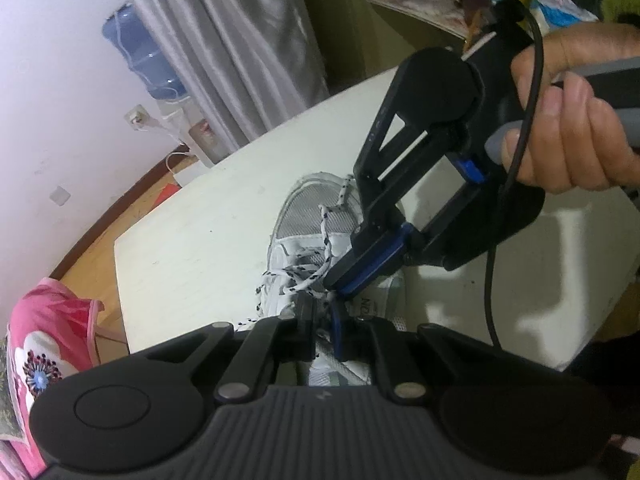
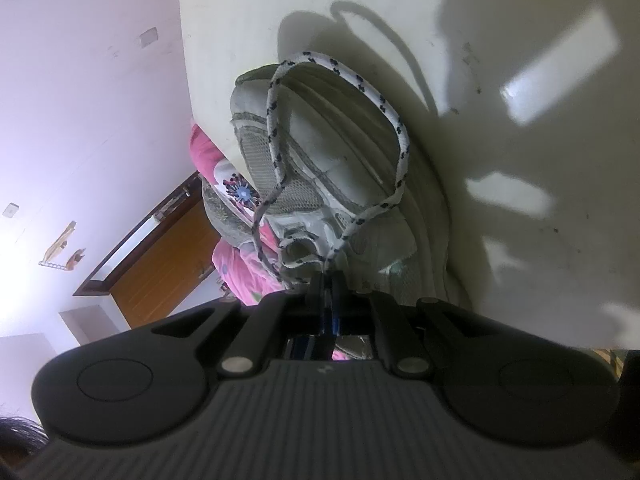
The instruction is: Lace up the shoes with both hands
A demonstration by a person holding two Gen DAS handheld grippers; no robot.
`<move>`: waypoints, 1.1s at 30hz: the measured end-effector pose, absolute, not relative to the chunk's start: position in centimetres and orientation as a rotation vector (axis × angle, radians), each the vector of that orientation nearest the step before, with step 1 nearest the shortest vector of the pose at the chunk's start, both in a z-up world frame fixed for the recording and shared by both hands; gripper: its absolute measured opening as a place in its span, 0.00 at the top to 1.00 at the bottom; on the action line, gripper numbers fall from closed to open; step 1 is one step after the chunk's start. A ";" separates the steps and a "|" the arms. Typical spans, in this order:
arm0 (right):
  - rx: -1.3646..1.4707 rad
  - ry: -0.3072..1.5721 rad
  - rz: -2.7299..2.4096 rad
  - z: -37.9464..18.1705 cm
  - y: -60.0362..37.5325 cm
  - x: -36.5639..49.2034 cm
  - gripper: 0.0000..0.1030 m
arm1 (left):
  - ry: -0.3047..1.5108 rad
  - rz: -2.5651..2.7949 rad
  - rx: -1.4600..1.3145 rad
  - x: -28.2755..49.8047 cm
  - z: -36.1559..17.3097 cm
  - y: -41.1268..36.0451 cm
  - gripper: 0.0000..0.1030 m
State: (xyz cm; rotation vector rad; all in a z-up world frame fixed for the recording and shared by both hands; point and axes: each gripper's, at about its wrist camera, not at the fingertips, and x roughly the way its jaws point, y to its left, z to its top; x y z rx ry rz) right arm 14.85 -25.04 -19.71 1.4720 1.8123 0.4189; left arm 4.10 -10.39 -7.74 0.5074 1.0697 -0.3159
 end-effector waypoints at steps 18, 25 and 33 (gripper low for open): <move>1.397 1.776 0.485 -19.3 -25.1 15.3 0.96 | 1.126 -0.351 0.410 5.1 -7.1 -9.3 0.95; 1.352 1.798 0.499 -18.6 -25.2 15.8 0.97 | 1.152 -0.258 0.338 4.6 -6.1 -8.5 0.80; 1.329 1.824 0.482 -17.9 -24.6 15.8 0.96 | 1.165 -0.165 0.204 3.4 -5.4 -8.0 0.74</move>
